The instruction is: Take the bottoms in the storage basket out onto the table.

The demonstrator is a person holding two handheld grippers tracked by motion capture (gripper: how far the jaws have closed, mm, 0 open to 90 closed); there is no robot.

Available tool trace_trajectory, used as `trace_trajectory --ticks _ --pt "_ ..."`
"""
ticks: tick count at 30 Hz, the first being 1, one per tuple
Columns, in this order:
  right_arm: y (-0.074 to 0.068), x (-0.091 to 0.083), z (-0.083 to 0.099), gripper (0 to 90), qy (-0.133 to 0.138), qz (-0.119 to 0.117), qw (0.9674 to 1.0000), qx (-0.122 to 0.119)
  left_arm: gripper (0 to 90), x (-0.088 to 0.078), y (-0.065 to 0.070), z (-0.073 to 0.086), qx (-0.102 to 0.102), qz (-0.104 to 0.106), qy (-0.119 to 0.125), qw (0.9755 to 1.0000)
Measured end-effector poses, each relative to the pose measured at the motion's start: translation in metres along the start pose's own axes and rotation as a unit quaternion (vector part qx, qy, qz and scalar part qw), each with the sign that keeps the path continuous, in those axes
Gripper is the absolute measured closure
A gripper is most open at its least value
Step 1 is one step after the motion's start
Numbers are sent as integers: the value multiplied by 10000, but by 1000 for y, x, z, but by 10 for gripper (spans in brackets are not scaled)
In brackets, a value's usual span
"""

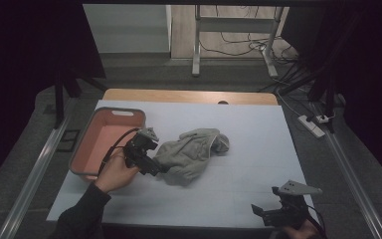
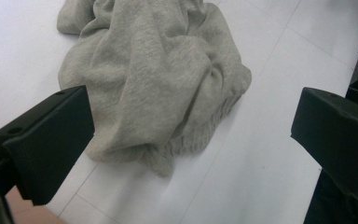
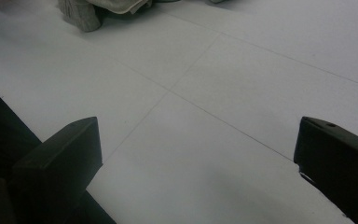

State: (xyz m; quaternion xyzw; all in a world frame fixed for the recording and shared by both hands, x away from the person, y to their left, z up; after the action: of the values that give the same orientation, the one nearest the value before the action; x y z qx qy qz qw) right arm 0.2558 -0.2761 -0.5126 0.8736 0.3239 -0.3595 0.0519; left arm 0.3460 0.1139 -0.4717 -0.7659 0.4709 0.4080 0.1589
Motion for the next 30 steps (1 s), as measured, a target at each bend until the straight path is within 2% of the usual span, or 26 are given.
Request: trace_trajectory --ticks 11,18,30 --pt "0 0 0 9 -11 6 10000 -9 0 -12 1 8 -66 -35 119 9999" --pt "0 0 0 9 -10 8 10000 -19 0 -17 1 14 -83 -55 107 9999" --pt "0 0 0 9 -32 0 10000 -11 0 -27 -5 27 -245 -146 135 9995"
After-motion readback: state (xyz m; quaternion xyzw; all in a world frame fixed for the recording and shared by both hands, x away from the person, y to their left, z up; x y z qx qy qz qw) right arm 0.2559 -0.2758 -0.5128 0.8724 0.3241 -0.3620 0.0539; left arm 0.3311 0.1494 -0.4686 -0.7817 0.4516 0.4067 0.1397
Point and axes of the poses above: each handheld gripper's, and its own axes: x roughly forward along the jaws, z roughly out of its underside, y roughly to its right, the point moved 5 cm from there along x, roughly forward along the jaws, and after that the axes turned 3 degrees about x, right-handed, at the moved point
